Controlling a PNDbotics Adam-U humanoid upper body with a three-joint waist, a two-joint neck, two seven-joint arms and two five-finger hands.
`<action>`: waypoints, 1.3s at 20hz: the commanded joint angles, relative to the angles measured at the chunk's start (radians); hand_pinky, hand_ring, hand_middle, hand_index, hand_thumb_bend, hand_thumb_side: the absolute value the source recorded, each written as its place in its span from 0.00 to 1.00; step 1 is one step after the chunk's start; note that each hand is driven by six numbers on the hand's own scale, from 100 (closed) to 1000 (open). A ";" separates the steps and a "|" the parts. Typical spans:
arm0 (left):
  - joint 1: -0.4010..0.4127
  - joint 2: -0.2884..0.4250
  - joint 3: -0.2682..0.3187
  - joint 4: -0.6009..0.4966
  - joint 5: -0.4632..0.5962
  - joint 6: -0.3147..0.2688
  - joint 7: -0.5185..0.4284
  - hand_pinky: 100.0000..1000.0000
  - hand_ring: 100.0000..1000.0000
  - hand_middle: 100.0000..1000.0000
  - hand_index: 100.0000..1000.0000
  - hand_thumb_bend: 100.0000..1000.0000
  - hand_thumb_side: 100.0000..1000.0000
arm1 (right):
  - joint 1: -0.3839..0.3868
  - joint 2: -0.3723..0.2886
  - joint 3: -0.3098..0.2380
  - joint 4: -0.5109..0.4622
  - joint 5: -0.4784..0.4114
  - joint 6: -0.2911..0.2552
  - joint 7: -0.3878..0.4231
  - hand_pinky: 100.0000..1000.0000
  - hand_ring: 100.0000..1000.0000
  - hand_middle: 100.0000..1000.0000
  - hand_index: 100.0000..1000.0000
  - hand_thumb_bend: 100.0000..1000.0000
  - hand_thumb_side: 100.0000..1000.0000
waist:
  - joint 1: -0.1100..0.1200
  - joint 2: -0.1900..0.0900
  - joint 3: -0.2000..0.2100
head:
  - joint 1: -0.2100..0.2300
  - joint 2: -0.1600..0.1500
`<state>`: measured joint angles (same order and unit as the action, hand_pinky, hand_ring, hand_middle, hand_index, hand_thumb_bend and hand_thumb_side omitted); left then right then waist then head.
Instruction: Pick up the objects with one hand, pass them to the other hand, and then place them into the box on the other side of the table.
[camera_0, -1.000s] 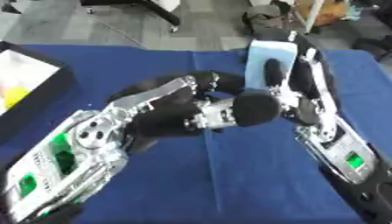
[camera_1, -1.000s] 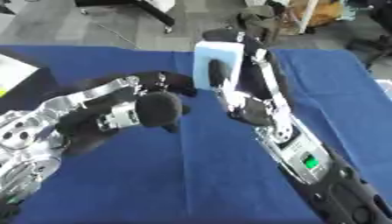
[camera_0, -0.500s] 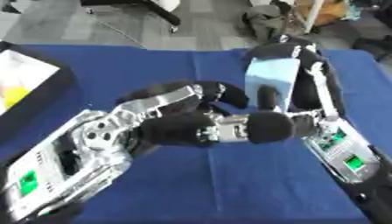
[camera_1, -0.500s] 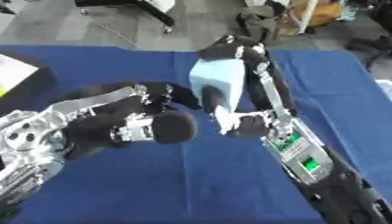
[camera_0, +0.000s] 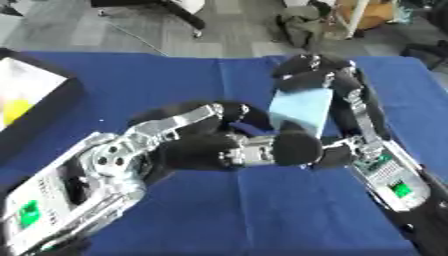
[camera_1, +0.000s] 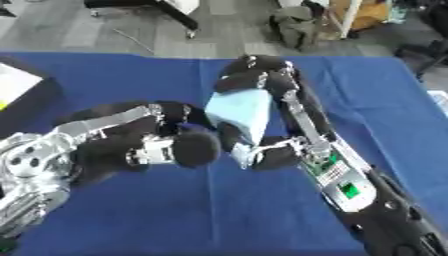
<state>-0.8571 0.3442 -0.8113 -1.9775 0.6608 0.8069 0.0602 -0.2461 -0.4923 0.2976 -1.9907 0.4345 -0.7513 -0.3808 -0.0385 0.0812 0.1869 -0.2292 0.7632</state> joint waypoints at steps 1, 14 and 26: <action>-0.001 0.023 0.018 -0.022 0.001 -0.002 0.022 0.72 0.81 0.84 0.87 1.00 0.59 | -0.011 -0.017 0.001 -0.009 0.021 -0.009 -0.020 0.54 0.44 0.29 0.32 0.00 0.00 | 0.002 -0.011 -0.001 | 0.004 -0.008; 0.037 0.060 0.047 -0.022 -0.001 0.018 0.103 0.72 0.81 0.83 0.86 1.00 0.59 | -0.015 -0.017 -0.001 -0.009 0.063 -0.003 -0.052 0.53 0.44 0.28 0.31 0.00 0.00 | 0.002 -0.007 -0.006 | 0.003 -0.016; -0.053 -0.027 -0.016 -0.022 0.046 0.064 0.046 0.73 0.82 0.85 0.86 1.00 0.60 | -0.013 -0.025 0.023 -0.009 0.156 -0.045 -0.065 0.52 0.43 0.27 0.31 0.00 0.00 | -0.007 -0.017 -0.001 | -0.002 -0.002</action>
<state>-0.8854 0.3339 -0.8235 -1.9848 0.6957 0.8694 0.1175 -0.2511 -0.4969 0.3213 -1.9904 0.5775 -0.7752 -0.4315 -0.0451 0.0808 0.1855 -0.2301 0.7554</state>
